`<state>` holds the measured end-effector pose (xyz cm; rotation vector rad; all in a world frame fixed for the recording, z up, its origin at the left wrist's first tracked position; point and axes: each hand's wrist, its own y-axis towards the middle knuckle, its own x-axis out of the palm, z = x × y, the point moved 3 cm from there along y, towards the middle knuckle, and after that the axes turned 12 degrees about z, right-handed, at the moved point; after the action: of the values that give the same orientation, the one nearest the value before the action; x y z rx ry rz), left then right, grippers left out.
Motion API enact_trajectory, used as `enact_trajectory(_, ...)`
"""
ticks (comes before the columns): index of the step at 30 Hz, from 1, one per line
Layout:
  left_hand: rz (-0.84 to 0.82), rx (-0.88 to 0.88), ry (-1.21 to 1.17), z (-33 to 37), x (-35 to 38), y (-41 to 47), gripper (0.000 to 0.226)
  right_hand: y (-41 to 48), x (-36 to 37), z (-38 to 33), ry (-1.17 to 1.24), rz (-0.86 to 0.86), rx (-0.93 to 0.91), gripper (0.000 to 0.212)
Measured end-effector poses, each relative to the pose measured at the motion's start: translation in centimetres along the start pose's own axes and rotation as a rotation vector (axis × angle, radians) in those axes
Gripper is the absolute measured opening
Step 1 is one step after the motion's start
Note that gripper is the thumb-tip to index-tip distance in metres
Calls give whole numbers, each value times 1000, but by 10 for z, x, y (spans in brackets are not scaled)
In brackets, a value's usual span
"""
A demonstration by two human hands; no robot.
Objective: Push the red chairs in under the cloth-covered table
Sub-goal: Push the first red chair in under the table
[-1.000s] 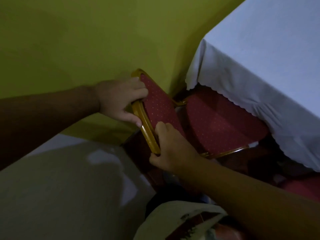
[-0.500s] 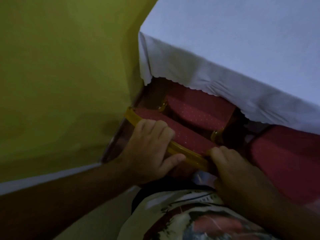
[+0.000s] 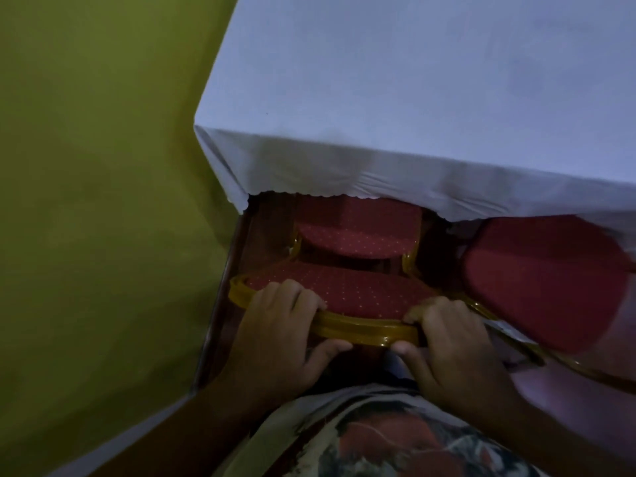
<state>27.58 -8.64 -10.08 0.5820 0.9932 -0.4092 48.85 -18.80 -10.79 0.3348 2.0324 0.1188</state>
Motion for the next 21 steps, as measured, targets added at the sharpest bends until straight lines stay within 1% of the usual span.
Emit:
enact_trajectory(2,28,28,21,4,0,-1,57,-4,1,-1,-11,21,-7,37)
enact_trajectory(6,32,61,32,10,1,-14,55,-13,-3,-4,-11,-8,-34,37)
enact_trajectory(8,22,39,17,10,2,-23,56,-17,-4,-4,-5,-27,-30,40)
enact_trajectory(11,19,-9,-13,10,6,-30,57,-18,-1,-2,-5,-59,33,38)
enact_trajectory(16,6,-5,-36,7,9,-23,53,-13,4,1,-35,-46,49,52)
enact_trajectory(18,0,-6,-31,3,8,-13,53,-7,5,1,-44,-26,65,49)
enact_trajectory(21,-10,-11,-42,-2,9,0,53,6,6,0,-41,-16,101,38)
